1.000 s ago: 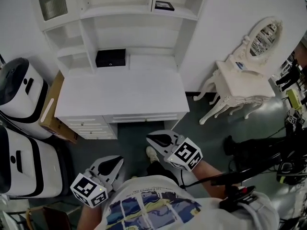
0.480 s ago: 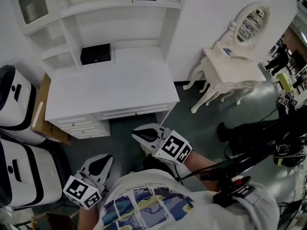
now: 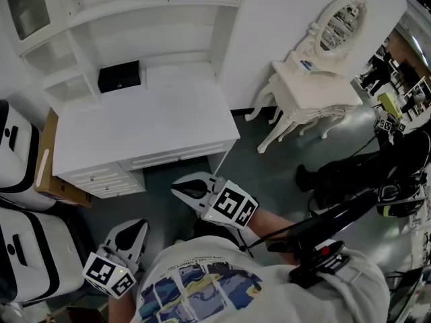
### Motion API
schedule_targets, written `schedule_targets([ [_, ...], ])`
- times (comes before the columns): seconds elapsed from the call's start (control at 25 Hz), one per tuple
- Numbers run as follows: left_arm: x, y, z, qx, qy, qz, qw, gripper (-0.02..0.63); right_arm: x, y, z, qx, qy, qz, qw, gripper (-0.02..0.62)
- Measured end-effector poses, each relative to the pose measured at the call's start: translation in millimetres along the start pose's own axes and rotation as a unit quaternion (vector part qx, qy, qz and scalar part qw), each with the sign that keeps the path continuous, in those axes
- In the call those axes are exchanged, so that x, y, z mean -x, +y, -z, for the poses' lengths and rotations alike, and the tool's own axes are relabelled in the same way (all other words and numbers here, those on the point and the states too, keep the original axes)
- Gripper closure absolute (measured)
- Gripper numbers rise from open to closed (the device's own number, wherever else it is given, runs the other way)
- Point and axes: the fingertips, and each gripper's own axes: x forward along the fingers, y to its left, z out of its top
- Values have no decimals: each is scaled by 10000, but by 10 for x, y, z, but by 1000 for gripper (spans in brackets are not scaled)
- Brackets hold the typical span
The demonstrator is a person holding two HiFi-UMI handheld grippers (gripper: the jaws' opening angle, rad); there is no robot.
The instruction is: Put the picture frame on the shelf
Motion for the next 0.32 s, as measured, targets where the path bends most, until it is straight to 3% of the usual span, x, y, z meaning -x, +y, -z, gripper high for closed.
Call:
schedule_targets([
  [0.32,-107,-7,-48,15,18,-15,10000,594,12,-80,24,-21,32,-74,10000,571],
])
